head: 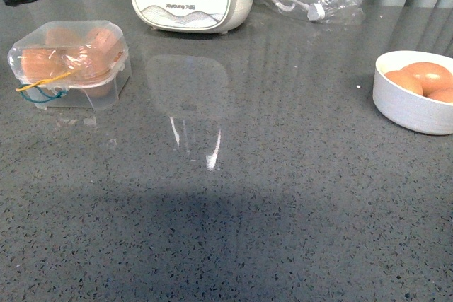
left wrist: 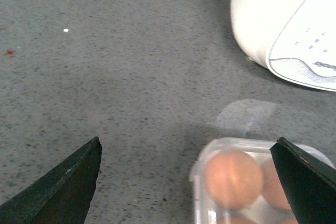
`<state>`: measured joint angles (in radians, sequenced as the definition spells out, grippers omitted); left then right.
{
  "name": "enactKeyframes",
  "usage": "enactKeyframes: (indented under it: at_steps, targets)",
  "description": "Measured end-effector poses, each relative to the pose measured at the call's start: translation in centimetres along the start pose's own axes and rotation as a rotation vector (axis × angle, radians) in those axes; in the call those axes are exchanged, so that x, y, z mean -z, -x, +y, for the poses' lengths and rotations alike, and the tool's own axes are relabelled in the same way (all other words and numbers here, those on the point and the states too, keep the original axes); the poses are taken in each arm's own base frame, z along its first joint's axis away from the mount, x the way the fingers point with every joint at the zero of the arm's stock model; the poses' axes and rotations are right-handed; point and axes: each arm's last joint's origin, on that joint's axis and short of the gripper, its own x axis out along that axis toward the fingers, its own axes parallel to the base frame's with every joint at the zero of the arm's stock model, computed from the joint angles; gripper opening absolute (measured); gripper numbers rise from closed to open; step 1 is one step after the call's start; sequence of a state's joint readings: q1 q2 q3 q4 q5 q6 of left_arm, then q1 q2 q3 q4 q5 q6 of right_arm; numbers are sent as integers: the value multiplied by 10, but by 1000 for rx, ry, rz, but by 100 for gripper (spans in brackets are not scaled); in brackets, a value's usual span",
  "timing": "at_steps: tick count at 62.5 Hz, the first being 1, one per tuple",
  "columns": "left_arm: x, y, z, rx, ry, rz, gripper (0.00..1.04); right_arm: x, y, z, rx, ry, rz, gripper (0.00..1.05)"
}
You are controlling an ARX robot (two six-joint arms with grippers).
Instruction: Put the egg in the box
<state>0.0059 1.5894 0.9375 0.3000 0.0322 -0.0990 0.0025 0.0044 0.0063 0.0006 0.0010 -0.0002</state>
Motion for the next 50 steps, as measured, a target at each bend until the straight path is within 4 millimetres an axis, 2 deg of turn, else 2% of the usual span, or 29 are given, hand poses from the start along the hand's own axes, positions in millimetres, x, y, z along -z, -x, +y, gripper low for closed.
enactKeyframes:
  at_steps: [6,11,28,37,50]
  targets:
    - [3,7,-31,71,-48,36,98,0,0,0,0,0,0,97]
    - [1,14,-48,108,-74,34,98,0,0,0,1,0,0,97]
    - [-11,30,-48,50,-73,-15,98,0,0,0,0,0,0,97]
    - [-21,57,-46,13,-86,-83,98,0,0,0,0,0,0,97]
    - [-25,125,-41,-46,-145,-152,98,0,0,0,1,0,0,97]
